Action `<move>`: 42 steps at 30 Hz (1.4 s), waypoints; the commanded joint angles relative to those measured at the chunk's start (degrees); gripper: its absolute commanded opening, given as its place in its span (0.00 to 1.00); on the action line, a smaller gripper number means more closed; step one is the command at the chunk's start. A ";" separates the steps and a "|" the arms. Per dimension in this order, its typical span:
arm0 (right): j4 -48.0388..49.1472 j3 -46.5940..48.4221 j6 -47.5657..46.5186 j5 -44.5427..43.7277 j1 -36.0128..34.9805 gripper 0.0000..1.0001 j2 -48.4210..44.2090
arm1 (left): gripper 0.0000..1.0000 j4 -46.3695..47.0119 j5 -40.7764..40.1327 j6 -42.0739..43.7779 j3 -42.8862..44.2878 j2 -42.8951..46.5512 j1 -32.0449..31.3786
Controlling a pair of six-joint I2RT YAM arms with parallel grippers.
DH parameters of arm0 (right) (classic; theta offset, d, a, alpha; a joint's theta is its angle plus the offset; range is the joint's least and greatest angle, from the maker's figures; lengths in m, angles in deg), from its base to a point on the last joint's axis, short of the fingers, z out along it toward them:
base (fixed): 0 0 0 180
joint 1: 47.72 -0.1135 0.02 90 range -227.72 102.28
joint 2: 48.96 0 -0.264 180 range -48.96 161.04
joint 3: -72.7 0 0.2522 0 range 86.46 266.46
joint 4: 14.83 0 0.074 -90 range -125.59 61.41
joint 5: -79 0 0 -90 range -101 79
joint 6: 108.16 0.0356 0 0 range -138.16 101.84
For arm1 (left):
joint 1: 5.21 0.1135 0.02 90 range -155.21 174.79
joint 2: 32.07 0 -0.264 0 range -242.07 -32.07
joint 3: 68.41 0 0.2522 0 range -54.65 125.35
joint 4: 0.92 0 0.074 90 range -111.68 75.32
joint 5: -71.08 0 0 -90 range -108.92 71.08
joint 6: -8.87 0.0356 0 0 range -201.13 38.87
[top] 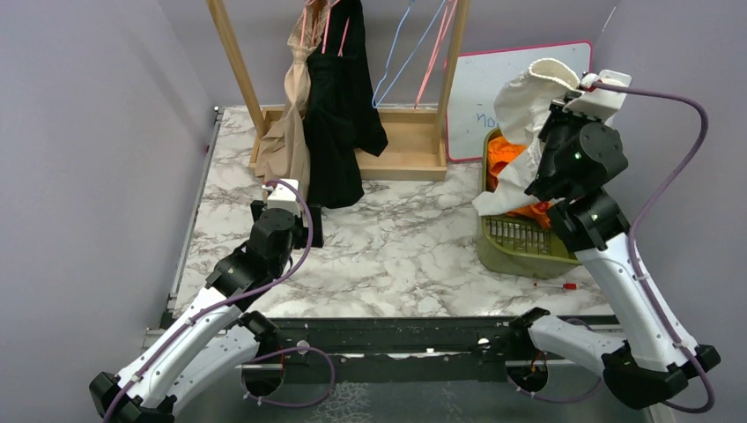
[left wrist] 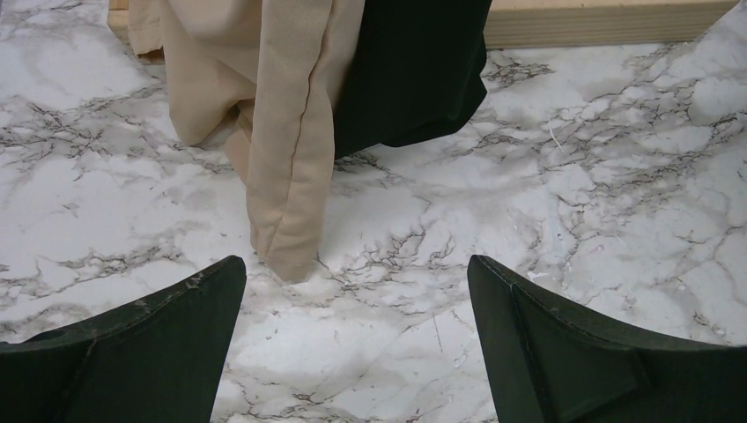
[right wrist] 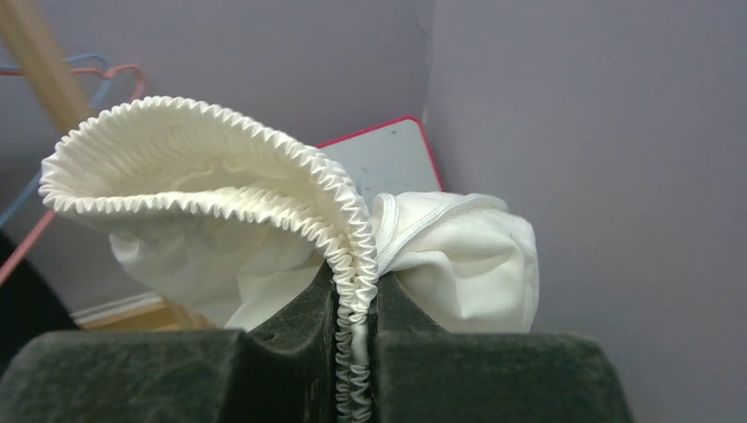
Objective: Remove the shorts from the hanger
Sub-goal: Place the shorts in the basket.
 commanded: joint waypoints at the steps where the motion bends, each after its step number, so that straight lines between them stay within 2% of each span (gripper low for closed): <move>1: -10.85 1.16 10.20 9.96 12.10 0.01 4.41 | 0.99 0.14 -0.26 -0.23 0.92 0.09 0.26; 2: -13.89 0.77 13.76 14.87 17.81 0.01 5.21 | 0.99 0.08 -0.23 -0.22 0.96 0.06 0.26; 4: -15.12 -2.57 18.46 21.85 23.91 0.01 5.63 | 0.99 -0.10 -0.69 -0.35 0.98 0.33 0.25; 7: -14.56 -8.34 22.06 27.14 27.17 0.01 6.14 | 0.99 -0.04 -1.15 -0.49 0.75 0.60 0.25; 12: -13.81 -13.57 27.08 32.51 27.80 0.01 6.19 | 0.99 -0.11 -1.02 -0.27 1.04 -0.90 0.26; 22: -16.92 -11.06 27.40 28.72 27.80 0.01 4.25 | 0.99 -0.11 -0.81 -0.05 1.16 -1.30 0.50; 27: -17.86 -21.88 31.49 34.22 27.80 0.01 4.23 | 0.99 -0.05 -0.86 -0.05 1.09 -0.93 0.52; 31: -16.70 -25.99 32.89 43.97 27.82 0.01 9.95 | 0.99 -0.03 -0.36 0.12 1.16 -1.49 0.49; 36: -17.39 -25.43 32.08 48.46 27.84 0.01 19.38 | 0.99 -0.12 0.00 0.13 1.25 -1.62 0.55; 42: -16.81 -25.19 31.62 47.61 27.80 0.01 20.03 | 0.99 -0.08 -0.27 -0.05 1.07 -0.93 0.57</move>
